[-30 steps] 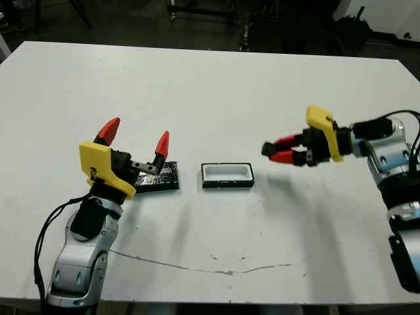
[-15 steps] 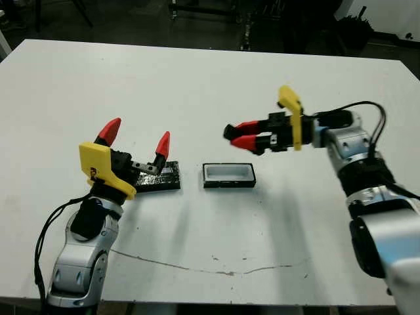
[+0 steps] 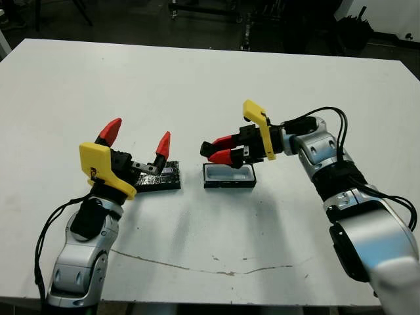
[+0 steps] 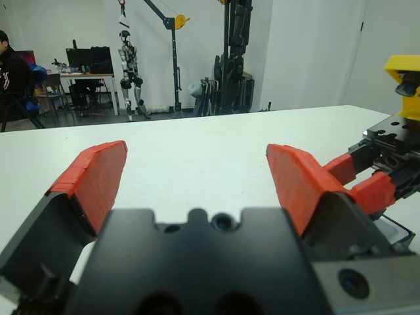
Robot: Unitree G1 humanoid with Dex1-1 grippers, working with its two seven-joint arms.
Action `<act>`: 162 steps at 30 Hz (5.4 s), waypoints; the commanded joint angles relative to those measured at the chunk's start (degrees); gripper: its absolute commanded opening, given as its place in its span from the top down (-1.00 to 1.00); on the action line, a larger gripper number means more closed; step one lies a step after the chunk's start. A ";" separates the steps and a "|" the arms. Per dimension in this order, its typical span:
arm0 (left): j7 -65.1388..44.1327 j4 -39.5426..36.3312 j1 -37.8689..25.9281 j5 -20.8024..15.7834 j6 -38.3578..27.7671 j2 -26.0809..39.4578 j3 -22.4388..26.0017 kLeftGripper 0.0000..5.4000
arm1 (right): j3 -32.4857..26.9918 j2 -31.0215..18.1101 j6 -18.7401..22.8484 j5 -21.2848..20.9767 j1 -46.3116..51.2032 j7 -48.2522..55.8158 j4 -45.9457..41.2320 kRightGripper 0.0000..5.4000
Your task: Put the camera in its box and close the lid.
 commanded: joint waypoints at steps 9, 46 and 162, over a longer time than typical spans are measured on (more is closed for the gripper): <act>-0.42 0.33 0.12 -1.36 0.46 -0.12 0.11 -1.00 | 0.23 -0.39 -1.61 -0.74 1.50 -0.22 1.40 0.39; -0.33 0.35 0.78 -0.33 -0.07 0.00 -0.21 -1.00 | 0.68 -9.55 -4.09 -3.26 5.54 3.82 3.93 0.39; -72.68 57.39 -41.58 8.57 -10.40 29.64 -15.07 -1.00 | -29.14 0.31 -7.65 18.43 67.03 -54.51 -69.90 0.99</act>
